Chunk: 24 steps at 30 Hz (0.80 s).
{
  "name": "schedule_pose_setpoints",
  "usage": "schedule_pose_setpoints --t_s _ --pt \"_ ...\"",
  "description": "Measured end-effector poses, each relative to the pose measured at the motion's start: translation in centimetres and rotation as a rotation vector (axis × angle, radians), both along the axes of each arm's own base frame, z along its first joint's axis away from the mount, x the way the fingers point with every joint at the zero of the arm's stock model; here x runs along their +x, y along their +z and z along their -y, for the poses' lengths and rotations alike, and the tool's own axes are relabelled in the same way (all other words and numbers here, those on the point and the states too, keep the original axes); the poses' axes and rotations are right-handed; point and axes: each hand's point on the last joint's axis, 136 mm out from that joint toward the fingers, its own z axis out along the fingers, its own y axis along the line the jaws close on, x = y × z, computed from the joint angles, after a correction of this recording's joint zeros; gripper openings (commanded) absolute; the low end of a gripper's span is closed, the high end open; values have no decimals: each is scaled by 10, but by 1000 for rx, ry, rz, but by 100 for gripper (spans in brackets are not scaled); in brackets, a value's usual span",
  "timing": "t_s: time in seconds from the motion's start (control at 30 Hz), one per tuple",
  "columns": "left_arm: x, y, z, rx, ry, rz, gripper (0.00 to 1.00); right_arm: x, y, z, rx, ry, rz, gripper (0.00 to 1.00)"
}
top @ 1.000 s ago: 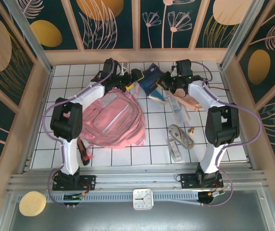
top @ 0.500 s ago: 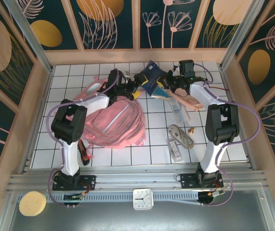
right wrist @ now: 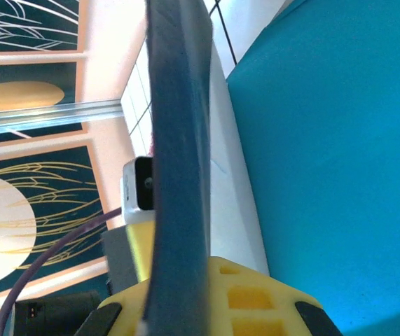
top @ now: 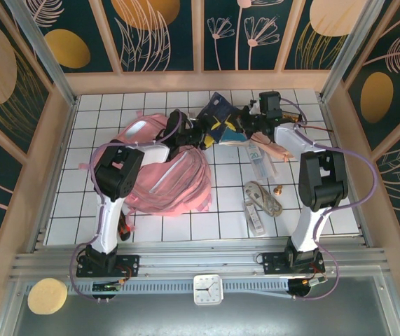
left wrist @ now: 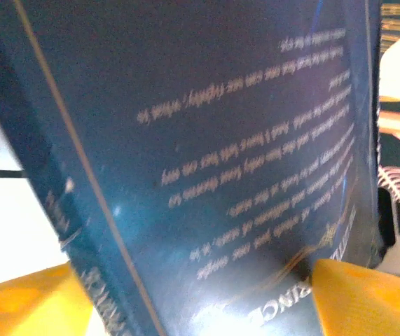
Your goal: Pack books, pencil case, and school supplies into a backpack
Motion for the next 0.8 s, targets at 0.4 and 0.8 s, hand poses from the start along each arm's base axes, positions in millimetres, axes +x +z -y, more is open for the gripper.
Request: schedule_pose_setpoints --t_s 0.4,0.8 --pt "6 -7 -1 17 23 3 8 -34 -8 27 -99 19 -43 99" --pt "22 26 -7 205 -119 176 0 -32 -2 90 -250 54 24 99"
